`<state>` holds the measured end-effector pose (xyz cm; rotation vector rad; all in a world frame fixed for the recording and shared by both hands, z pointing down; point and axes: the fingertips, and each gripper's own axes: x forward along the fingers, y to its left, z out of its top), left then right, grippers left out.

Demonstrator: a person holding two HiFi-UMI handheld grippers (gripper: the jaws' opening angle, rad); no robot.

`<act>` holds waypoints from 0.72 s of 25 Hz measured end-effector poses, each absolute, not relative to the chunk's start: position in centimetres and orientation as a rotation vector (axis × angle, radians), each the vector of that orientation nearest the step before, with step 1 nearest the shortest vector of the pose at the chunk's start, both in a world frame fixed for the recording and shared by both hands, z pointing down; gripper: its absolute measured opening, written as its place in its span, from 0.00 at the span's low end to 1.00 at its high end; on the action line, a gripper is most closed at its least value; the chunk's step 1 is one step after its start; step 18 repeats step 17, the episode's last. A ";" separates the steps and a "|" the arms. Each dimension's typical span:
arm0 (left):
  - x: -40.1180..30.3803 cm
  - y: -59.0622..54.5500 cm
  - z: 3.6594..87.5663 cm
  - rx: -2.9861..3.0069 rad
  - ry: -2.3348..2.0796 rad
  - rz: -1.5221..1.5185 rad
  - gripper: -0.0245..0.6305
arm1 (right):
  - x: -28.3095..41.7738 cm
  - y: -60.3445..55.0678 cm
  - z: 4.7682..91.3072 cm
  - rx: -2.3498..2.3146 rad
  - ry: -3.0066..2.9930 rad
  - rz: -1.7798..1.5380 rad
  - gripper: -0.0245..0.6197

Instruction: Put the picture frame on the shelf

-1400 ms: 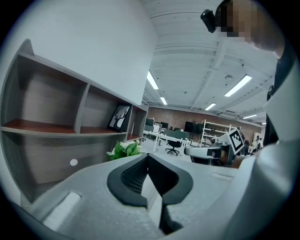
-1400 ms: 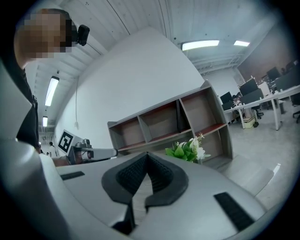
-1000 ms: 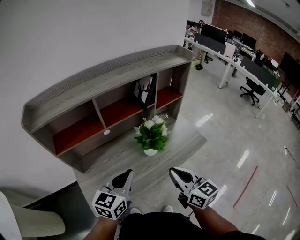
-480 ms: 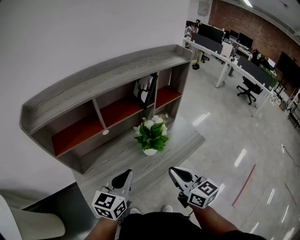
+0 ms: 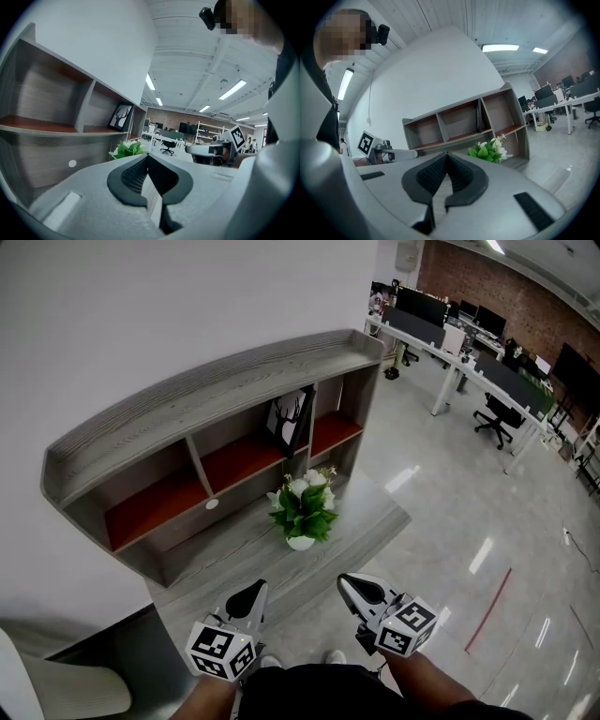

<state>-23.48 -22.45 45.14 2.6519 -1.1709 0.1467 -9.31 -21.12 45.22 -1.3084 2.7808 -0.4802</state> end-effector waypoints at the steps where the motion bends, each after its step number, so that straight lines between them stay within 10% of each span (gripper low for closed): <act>1: -23.5 -22.4 45.1 2.653 -1.171 0.148 0.05 | -9.3 -21.1 45.2 -1.310 2.782 -0.479 0.06; 18: -23.2 -22.5 44.8 2.662 -1.167 0.145 0.05 | -9.2 -21.0 45.0 -1.294 2.792 -0.447 0.06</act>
